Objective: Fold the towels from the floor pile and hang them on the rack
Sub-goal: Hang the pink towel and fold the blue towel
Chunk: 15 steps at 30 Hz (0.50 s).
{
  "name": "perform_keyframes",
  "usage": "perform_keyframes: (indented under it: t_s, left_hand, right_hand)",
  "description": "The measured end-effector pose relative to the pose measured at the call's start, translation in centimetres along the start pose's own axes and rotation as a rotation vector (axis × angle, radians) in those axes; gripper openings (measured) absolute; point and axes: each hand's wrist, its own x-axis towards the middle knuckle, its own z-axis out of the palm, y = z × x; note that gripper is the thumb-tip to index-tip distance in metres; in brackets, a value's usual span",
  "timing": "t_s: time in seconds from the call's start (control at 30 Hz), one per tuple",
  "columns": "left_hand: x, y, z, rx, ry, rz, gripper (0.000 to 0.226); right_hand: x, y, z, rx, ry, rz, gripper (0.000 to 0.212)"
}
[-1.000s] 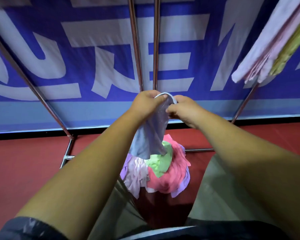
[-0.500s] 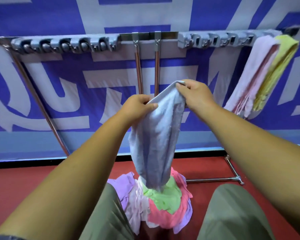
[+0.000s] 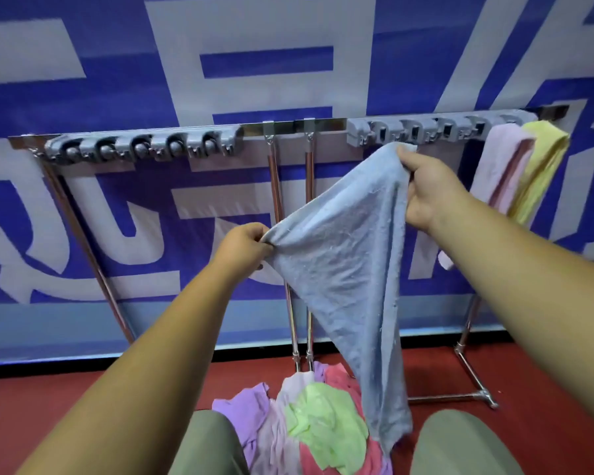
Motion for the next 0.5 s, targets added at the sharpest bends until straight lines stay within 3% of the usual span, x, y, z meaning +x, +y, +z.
perform_keyframes:
  t_s: [0.17,0.23,0.37,0.5]
  left_hand:
    - [1.1,5.4,-1.8,-0.087,0.025,0.165,0.030]
    - [1.1,8.2,-2.3,-0.149,-0.002,0.241,0.023]
    - [1.1,12.6,-2.0,-0.225,-0.059,0.386,0.023]
    - [1.3,14.2,-1.6,-0.221,-0.141,0.456,0.025]
  right_hand:
    - [-1.8,-1.9,-1.3,-0.125,-0.347,0.091,0.035]
    - [-2.5,-1.9,-0.9,-0.125,-0.436,0.099,0.033]
    - [-1.8,-0.8,0.7,-0.223,-0.503,0.128,0.015]
    - [-0.8,0.4,1.3,-0.217,-0.518,0.143,0.023]
